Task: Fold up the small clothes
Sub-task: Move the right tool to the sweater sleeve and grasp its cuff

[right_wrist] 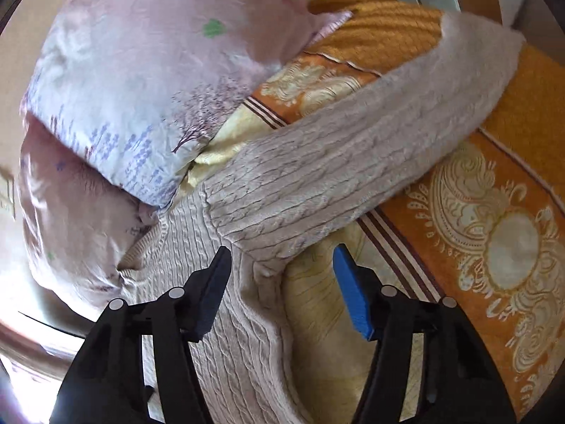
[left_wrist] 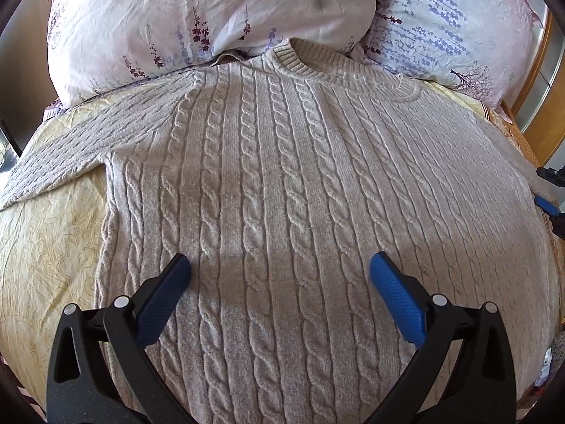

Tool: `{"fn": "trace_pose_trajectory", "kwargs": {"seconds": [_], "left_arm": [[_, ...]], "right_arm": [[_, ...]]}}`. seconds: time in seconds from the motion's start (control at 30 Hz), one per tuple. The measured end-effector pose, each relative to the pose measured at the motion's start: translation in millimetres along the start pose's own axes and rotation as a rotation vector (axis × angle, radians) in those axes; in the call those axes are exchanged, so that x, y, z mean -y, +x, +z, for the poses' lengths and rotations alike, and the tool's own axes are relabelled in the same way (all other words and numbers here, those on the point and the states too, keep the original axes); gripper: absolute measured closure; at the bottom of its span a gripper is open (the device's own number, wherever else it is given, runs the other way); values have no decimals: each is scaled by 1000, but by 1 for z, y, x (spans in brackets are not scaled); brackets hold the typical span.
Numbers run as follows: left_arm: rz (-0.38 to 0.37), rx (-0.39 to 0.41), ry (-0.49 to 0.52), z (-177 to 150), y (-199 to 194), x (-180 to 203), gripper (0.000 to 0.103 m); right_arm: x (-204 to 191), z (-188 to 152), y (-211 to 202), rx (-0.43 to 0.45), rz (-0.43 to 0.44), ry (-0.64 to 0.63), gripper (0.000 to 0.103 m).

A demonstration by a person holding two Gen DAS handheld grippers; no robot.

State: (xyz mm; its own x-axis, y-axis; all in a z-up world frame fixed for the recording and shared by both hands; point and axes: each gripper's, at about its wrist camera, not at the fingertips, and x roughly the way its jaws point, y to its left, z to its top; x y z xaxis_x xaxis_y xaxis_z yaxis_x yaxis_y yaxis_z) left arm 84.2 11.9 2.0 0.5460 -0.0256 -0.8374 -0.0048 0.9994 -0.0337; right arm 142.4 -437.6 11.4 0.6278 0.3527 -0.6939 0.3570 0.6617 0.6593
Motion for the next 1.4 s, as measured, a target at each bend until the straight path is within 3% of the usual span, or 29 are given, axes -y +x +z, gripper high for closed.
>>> {"fn": "trace_pose_trajectory", "kwargs": {"seconds": [0.2, 0.37, 0.5, 0.83, 0.97, 1.13, 1.4], "left_arm": [[4, -9, 18, 2, 3, 4, 2], [4, -9, 17, 2, 3, 4, 2], [2, -10, 17, 3, 4, 4, 2], [3, -12, 19, 4, 6, 5, 2], [5, -12, 22, 4, 7, 5, 2], [5, -12, 22, 4, 7, 6, 2], [5, -12, 21, 4, 6, 6, 2]], "right_arm": [[3, 5, 8, 45, 19, 20, 46], [34, 24, 0, 169, -6, 127, 64], [66, 38, -21, 268, -37, 216, 67], [90, 42, -42, 340, -55, 274, 75], [96, 44, -41, 370, -73, 292, 90], [82, 45, -51, 418, -56, 183, 93], [15, 39, -77, 454, 101, -56, 93]]}}
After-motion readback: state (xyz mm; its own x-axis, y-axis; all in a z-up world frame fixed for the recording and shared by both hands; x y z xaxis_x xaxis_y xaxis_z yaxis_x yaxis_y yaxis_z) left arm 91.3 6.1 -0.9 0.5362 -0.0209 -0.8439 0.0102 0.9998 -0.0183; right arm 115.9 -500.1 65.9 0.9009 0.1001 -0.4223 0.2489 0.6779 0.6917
